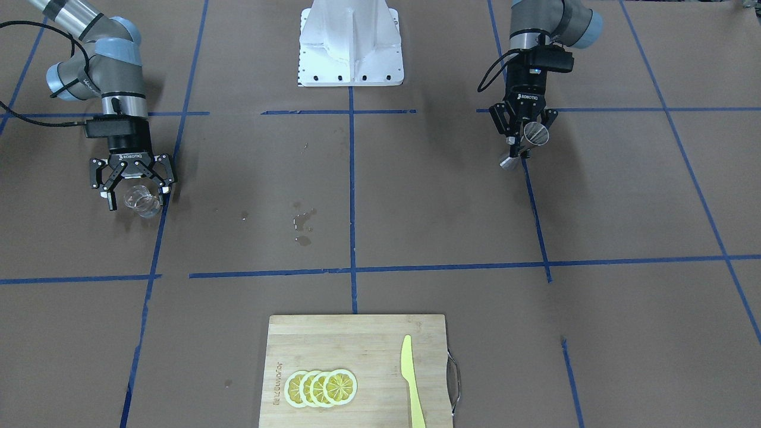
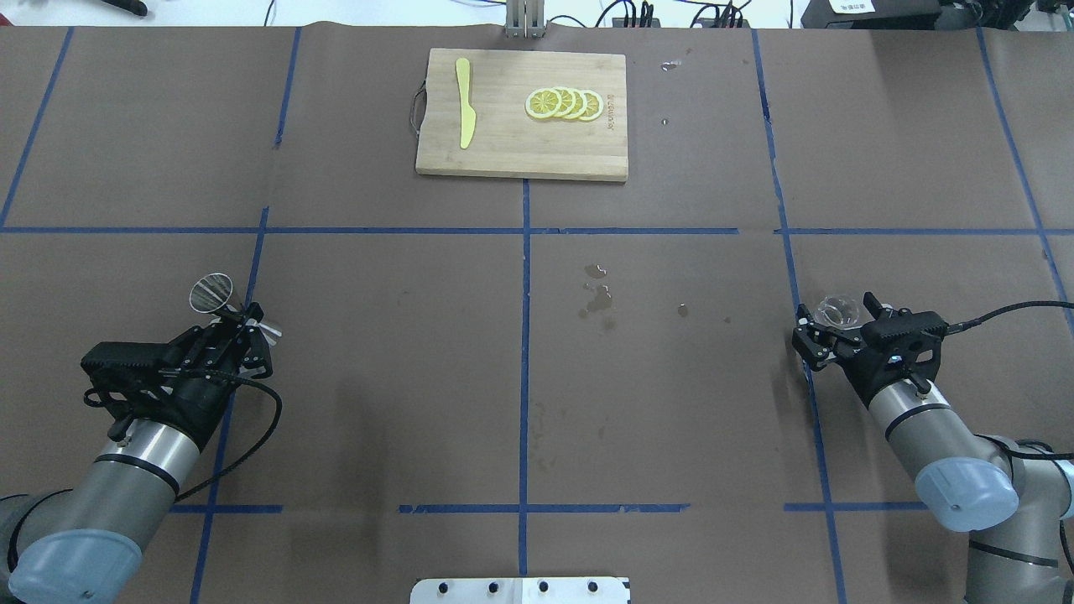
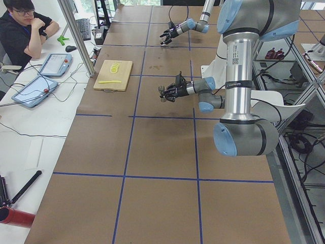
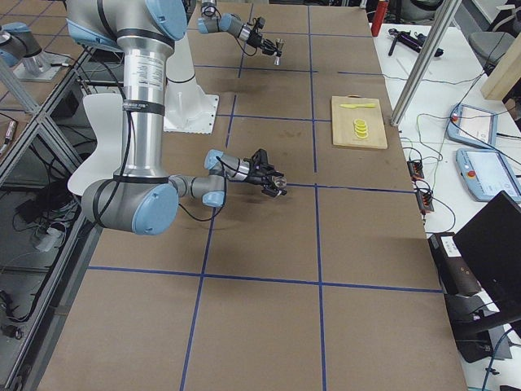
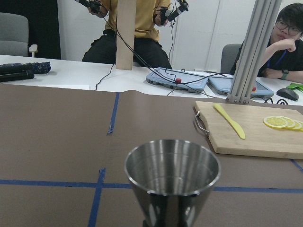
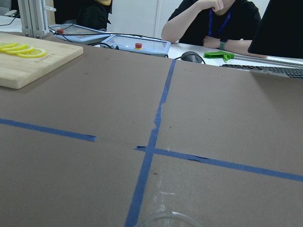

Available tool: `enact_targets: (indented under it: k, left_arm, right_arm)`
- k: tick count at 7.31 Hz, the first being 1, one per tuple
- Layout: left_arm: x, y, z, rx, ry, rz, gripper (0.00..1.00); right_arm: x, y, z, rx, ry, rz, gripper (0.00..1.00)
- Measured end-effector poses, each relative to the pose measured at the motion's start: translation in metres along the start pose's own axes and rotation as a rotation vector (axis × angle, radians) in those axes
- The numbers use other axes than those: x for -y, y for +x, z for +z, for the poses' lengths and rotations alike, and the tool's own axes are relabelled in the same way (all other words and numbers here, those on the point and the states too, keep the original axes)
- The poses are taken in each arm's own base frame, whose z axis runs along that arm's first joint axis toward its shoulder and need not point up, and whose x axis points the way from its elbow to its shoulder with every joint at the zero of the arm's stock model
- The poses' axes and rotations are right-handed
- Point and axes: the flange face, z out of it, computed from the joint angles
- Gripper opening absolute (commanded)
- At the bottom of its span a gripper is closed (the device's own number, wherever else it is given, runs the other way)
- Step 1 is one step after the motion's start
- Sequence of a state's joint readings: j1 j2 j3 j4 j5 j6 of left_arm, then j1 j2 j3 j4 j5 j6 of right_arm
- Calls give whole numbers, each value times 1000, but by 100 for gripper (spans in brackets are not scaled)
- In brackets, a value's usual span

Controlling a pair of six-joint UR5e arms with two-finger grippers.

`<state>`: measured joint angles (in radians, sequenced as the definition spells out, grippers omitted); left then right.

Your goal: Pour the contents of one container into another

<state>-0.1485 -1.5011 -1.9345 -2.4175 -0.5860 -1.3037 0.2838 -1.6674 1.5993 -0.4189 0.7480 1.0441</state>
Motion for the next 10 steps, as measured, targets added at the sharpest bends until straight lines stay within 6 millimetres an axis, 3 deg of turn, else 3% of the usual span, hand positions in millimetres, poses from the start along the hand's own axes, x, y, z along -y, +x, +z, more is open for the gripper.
enact_targets:
  k: [7,9,10]
  left_arm:
    - [1,5,0,-6,1,-9,0]
    - [1,5,0,-7,1,-9,0]
    - [1,6,0,-7,1,-9,0]
  right_arm:
    - [-7,-9,-3,18,-12,8,99]
    - [-12,-8,-3,17,-17,2,95]
    - [-13,-7,-3,16,-18,1,86]
